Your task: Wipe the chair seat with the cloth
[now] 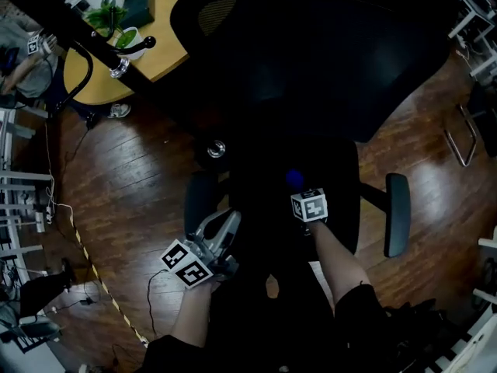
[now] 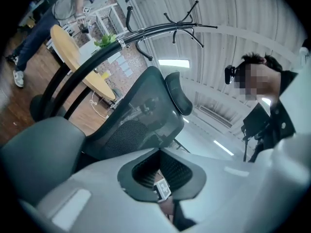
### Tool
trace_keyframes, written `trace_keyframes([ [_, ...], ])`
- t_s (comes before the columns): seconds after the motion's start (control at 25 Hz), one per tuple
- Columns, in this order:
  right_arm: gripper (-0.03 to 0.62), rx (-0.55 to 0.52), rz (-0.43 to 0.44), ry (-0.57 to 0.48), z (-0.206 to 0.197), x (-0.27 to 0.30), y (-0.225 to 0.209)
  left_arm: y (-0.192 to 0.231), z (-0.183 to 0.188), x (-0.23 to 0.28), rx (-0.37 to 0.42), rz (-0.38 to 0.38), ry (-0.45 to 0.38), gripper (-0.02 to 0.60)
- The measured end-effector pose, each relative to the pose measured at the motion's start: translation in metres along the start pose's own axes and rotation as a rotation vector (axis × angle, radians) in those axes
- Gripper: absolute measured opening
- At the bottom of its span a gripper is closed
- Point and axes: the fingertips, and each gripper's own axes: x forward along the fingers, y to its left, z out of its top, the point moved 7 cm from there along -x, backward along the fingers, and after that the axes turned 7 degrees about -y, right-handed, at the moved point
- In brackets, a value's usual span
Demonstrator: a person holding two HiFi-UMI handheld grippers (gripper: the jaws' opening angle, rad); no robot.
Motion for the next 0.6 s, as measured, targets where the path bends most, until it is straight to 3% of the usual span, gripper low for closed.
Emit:
trace_keyframes([
  [0.12,0.035,-0.050,0.170,0.051,0.009,0.038,0.072,-0.001,0.001,-0.002,0.012,0.022,-0.010,-0.009],
  [0.2,0.035,-0.061,0.209,0.084,0.002,0.064,0.104,0.000,-0.001,-0.002,0.002,0.030,-0.012,-0.009],
  [0.32,0.035,-0.066,0.185,0.128,-0.012,0.085,0.134,0.005,-0.002,-0.007,-0.010,0.048,-0.027,-0.009],
  [0.4,0.035,-0.064,0.181,0.105,-0.016,0.087,0.142,0.009,-0.002,-0.014,-0.015,0.048,-0.038,-0.009],
  [0.6,0.035,-0.056,0.087,0.071,-0.028,0.074,0.099,0.011,-0.006,-0.011,-0.017,0.019,-0.020,-0.009],
])
